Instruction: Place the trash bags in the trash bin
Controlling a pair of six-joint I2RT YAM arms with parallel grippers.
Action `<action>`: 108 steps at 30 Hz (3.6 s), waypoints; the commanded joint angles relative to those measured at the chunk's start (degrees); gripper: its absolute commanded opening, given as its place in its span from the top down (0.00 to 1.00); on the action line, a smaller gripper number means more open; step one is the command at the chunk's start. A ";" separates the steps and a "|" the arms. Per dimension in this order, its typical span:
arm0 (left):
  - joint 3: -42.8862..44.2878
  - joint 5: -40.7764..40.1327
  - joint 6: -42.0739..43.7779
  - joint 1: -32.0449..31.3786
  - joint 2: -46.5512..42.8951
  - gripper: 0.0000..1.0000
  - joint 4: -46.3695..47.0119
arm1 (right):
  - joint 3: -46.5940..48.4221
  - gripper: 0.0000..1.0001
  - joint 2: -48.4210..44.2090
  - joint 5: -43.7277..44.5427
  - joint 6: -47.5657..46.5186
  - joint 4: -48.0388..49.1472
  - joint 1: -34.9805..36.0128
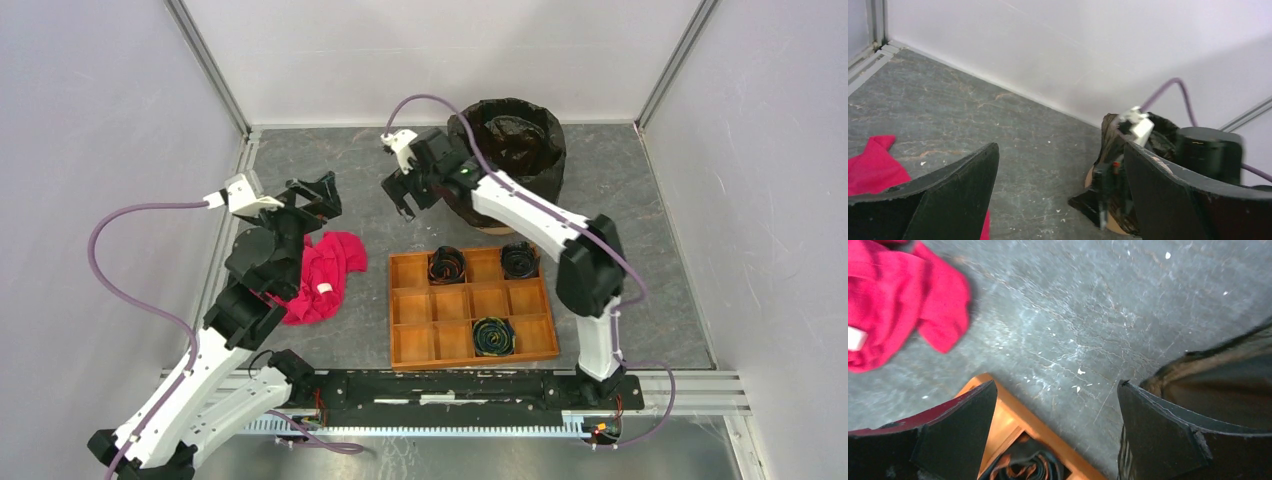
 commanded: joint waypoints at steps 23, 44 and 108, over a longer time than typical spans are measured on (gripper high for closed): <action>0.95 8.90 -3.11 5.00 6.36 0.00 0.71 | -18.40 0.02 3.79 22.59 3.13 13.08 -20.31; 0.61 10.47 -3.84 6.04 6.79 0.00 1.09 | 17.74 0.02 21.47 17.17 6.05 13.12 -17.49; 40.13 21.76 6.42 6.14 12.70 0.00 -17.71 | -15.30 0.02 -72.51 17.53 -7.55 3.58 -15.46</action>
